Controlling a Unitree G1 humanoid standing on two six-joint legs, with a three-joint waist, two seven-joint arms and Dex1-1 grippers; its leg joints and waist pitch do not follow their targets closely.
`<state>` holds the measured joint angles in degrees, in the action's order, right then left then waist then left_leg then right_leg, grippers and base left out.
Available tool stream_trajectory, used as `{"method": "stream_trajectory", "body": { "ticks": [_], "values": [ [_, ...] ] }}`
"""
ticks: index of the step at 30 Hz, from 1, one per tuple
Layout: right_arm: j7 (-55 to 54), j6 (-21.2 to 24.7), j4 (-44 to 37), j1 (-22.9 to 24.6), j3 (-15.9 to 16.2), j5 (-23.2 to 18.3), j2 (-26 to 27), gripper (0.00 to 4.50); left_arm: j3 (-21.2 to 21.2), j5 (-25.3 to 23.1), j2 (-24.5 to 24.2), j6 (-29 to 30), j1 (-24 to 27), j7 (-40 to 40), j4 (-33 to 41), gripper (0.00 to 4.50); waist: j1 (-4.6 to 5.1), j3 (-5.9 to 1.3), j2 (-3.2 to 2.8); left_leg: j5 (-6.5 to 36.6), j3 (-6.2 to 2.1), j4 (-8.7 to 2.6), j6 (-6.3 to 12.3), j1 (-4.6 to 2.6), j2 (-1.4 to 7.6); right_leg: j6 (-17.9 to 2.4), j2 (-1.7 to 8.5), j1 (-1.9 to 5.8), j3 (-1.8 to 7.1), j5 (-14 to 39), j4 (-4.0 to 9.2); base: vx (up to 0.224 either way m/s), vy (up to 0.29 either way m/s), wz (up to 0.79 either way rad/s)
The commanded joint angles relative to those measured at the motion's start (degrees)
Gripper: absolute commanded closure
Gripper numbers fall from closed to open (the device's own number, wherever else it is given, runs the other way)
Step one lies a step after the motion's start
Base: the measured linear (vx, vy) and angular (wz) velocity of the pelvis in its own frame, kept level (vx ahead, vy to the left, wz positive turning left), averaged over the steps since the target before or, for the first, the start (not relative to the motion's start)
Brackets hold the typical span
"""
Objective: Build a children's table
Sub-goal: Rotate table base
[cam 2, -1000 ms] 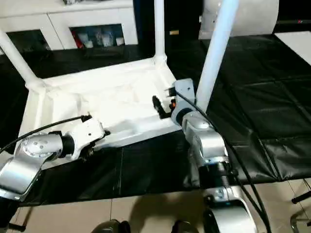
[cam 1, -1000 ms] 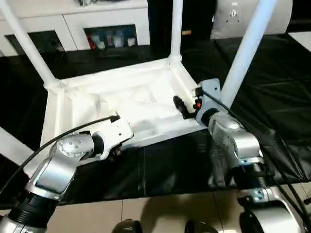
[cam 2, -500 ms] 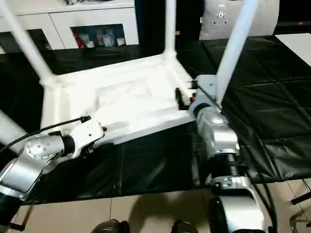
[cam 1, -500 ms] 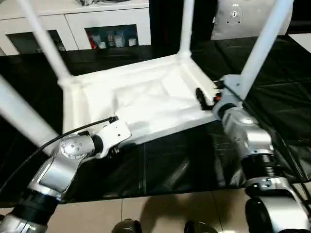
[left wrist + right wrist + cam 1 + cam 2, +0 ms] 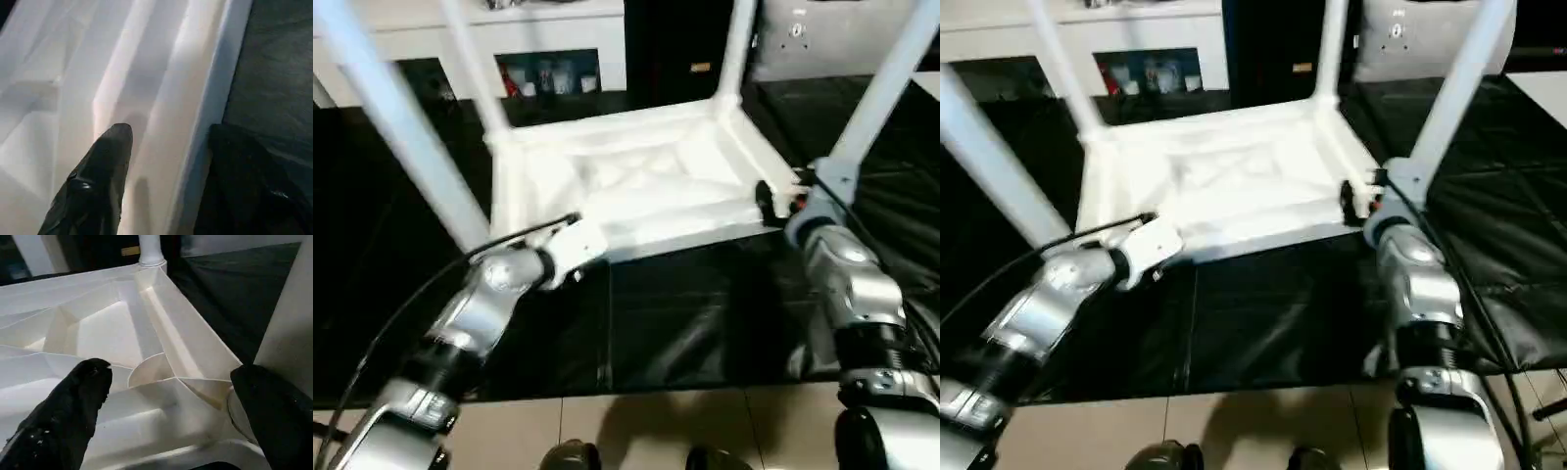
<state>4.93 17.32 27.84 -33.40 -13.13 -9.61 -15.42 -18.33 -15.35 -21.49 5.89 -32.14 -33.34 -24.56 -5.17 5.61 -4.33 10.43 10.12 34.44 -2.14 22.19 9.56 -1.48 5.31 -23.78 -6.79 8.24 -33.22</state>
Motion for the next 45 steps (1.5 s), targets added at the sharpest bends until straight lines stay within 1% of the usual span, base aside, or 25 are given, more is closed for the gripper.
{"method": "stream_trajectory", "body": {
  "ticks": [1,4,9,11,13,14,16,17,18,19,21,22,23,25,26,27,30,31,34,37,40,41,43,44,45],
  "values": [
    [-1.69,0.45,-1.23,1.37,-2.15,-0.1,-1.06,0.0,0.9,-1.31,-0.05,-1.96,-1.91,4.23,-2.79,1.75,0.4,-5.34,1.0,6.78,-1.18,-3.53,4.38,-0.96,2.88,-9.63,3.69,3.41,3.37,13.05,3.16,0.0,0.0,0.0],
    [-1.53,1.04,-2.48,2.57,-1.69,-0.15,-0.86,0.0,0.91,-2.42,0.28,-4.06,-2.99,7.09,-5.45,1.75,0.4,-5.26,1.09,6.34,-1.16,-3.44,5.34,-0.77,2.8,-9.47,3.77,3.5,3.24,13.37,3.32,0.0,0.0,0.0],
    [-0.32,2.19,-6.43,4.66,-0.49,-0.69,0.27,0.0,7.9,1.98,4.09,-2.44,-0.24,14.76,-3.15,1.75,0.47,-5.05,1.23,6.99,-1.08,-3.44,5.71,-0.71,2.91,-9.56,3.74,3.4,3.08,15.16,3.57,0.0,0.0,0.0],
    [0.56,2.67,-7.83,5.3,0.12,-0.98,0.58,0.0,9.77,4.25,5.27,-2.07,1.36,15.05,-1.17,1.75,0.51,-5.01,1.3,7.64,-1.11,-3.48,5.72,-0.67,2.91,-9.24,3.84,3.4,3.01,16.61,3.74,0.0,0.0,0.0],
    [3.83,2.95,-11.09,6.89,1.98,-1.89,0.72,0.0,13.0,9.04,7.72,-2.11,5.54,15.2,4.22,1.75,0.45,-4.78,1.69,8.34,-1.09,-3.61,5.86,-0.72,2.92,-8.6,3.88,3.25,2.97,18.75,4.07,0.0,0.0,0.0],
    [6.97,3.09,-14.04,8.41,3.62,-2.88,0.7,0.0,15.03,12.68,9.41,-1.87,9.87,15.22,9.87,1.57,0.49,-4.75,1.8,7.97,-1.18,-3.62,6.42,-0.32,3.34,-9.06,4.12,3.4,3.04,17.91,3.81,0.0,0.0,0.0],
    [9.93,3.99,-16.91,9.89,5.24,-3.93,0.32,0.0,16.02,14.96,10.11,-1.35,14.62,15.04,15.85,1.4,0.63,-4.68,1.78,8.28,-1.3,-3.66,6.91,-0.16,3.54,-8.99,4.08,3.38,3.0,18.06,3.68,0.0,0.0,0.0],
    [10.73,3.88,-17.63,10.29,5.83,-3.96,0.12,0.0,16.44,15.39,10.29,-0.97,15.95,15.25,17.32,1.36,0.96,-4.59,1.64,9.03,-1.14,-3.71,7.26,-0.34,3.39,-8.39,3.71,2.93,2.98,19.45,4.08,0.0,0.0,0.0],
    [11.27,3.81,-18.12,10.56,6.23,-3.98,-0.01,0.0,16.73,15.68,10.41,-0.72,16.86,15.4,18.33,1.36,1.0,-4.48,1.57,10.15,-1.06,-3.7,6.95,-0.6,3.3,-7.71,3.6,2.76,2.96,21.3,4.39,0.0,0.0,0.0],
    [13.54,4.86,-21.07,12.21,7.96,-4.33,-0.66,0.0,18.22,16.11,10.78,-0.8,20.89,16.95,22.65,1.18,1.12,-4.04,1.78,11.5,-1.12,-3.94,6.32,-0.49,3.33,-6.8,3.67,2.79,2.91,23.79,4.74,0.0,0.0,0.0],
    [14.48,5.65,-22.35,13.0,8.73,-4.58,-0.99,0.0,18.77,15.8,10.81,-0.72,22.61,17.83,24.53,0.99,1.42,-3.66,1.8,13.99,-1.14,-4.19,5.22,-0.73,3.14,-4.8,3.39,2.5,2.81,27.94,5.4,0.0,0.0,0.0],
    [15.23,6.63,-23.7,13.9,9.37,-4.89,-1.21,0.0,19.3,15.41,10.79,-0.75,24.66,18.69,26.92,0.94,1.39,-3.75,1.7,14.39,-1.22,-4.17,4.79,-0.93,3.17,-4.43,3.41,2.52,2.82,28.47,5.43,0.0,0.0,0.0],
    [15.76,7.68,-24.88,14.64,9.8,-5.21,-1.39,0.0,20.19,15.24,11.27,0.17,26.38,19.75,29.16,0.94,1.56,-3.44,1.68,15.25,-1.39,-4.43,4.38,-0.72,3.36,-3.74,3.49,2.53,2.85,29.26,5.59,0.0,0.0,0.0],
    [16.2,8.72,-26.03,15.37,10.13,-5.5,-1.53,0.0,21.11,15.13,11.82,1.2,28.02,20.77,31.37,0.81,1.93,-3.33,1.74,16.66,-1.5,-4.6,3.73,-0.73,3.46,-3.17,3.4,2.5,2.85,29.94,5.71,0.0,0.0,0.0],
    [18.03,11.62,-28.66,16.97,10.75,-7.09,-1.96,0.0,23.18,14.62,13.32,3.6,31.3,24.19,35.58,0.73,1.94,-3.35,1.62,17.16,-1.47,-4.54,3.51,-0.97,3.22,-2.81,3.29,2.24,2.83,30.61,5.94,0.0,0.0,0.0],
    [18.03,11.62,-28.66,16.97,10.75,-7.09,-1.96,0.0,23.18,14.62,13.32,3.6,31.3,24.19,35.58,0.62,2.06,-3.25,1.81,16.78,-1.68,-4.7,3.68,-0.49,3.41,-2.83,3.4,2.74,2.83,29.4,5.85,0.0,0.0,0.0],
    [20.24,13.76,-31.09,18.6,12.4,-7.71,-3.2,0.0,24.83,14.38,14.36,5.36,33.66,27.36,37.92,0.49,2.12,-3.17,1.89,17.75,-1.59,-4.55,3.64,-0.73,3.08,-1.99,3.21,2.39,2.74,31.06,6.12,0.0,0.0,0.0],
    [20.56,13.37,-31.34,18.95,13.13,-6.96,-3.66,0.0,25.09,14.52,14.55,5.78,33.82,27.78,37.98,0.36,2.08,-3.08,2.06,17.84,-1.63,-4.53,3.44,-0.74,3.0,-1.14,3.31,2.3,2.69,32.54,6.43,0.0,0.0,0.0],
    [21.19,12.38,-31.14,19.49,14.18,-5.68,-4.35,0.0,25.61,14.51,14.63,6.81,32.62,28.98,37.15,0.23,2.07,-3.19,1.96,18.48,-1.63,-4.39,3.1,-1.01,2.84,-0.21,3.28,2.09,2.57,33.97,6.75,0.0,0.0,0.0],
    [19.69,15.87,-31.47,19.66,13.96,-5.41,-3.96,0.0,27.16,15.78,13.75,7.2,26.29,29.18,31.77,0.08,1.95,-3.42,1.98,18.74,-1.69,-4.3,2.84,-1.44,2.63,0.38,3.1,1.91,2.48,34.15,7.0,0.0,0.0,0.0],
    [17.56,17.96,-30.38,19.53,12.98,-5.29,-3.48,0.0,27.85,16.1,12.66,7.32,22.91,29.05,28.05,0.08,1.89,-3.82,1.85,17.59,-2.2,-4.64,2.49,-0.91,3.03,-0.63,3.3,2.65,2.5,29.59,6.11,0.0,0.0,0.0],
    [17.15,18.21,-29.99,19.45,12.5,-5.43,-3.3,0.0,28.3,16.45,12.28,6.94,21.46,29.15,26.22,0.08,2.0,-3.84,2.05,16.76,-2.1,-4.63,2.64,-0.79,3.05,-1.33,3.38,2.66,2.65,27.79,5.93,0.0,0.0,0.0],
    [16.59,18.2,-29.66,19.34,11.09,-6.82,-2.49,0.0,28.78,17.6,11.07,5.42,18.3,27.65,21.76,0.08,2.0,-4.19,1.95,15.67,-1.84,-4.37,3.06,-1.01,2.8,-2.12,3.42,2.53,2.87,26.13,5.75,0.0,0.0,0.0],
    [16.27,17.77,-29.4,19.22,10.59,-7.05,-2.1,0.0,29.34,17.75,10.11,4.34,15.8,27.5,17.95,0.08,1.89,-4.28,1.96,14.46,-1.8,-4.36,3.37,-0.86,2.82,-2.87,3.5,2.7,2.93,24.61,5.49,0.0,0.0,0.0],
    [16.11,16.98,-29.03,19.1,10.87,-6.13,-2.25,0.0,29.81,17.82,9.04,3.19,13.1,27.0,13.72,0.08,1.84,-4.45,1.41,13.52,-1.68,-4.21,3.65,-0.99,2.72,-3.19,3.3,2.6,2.92,23.26,5.45,0.0,0.0,0.0]
  ]
}}
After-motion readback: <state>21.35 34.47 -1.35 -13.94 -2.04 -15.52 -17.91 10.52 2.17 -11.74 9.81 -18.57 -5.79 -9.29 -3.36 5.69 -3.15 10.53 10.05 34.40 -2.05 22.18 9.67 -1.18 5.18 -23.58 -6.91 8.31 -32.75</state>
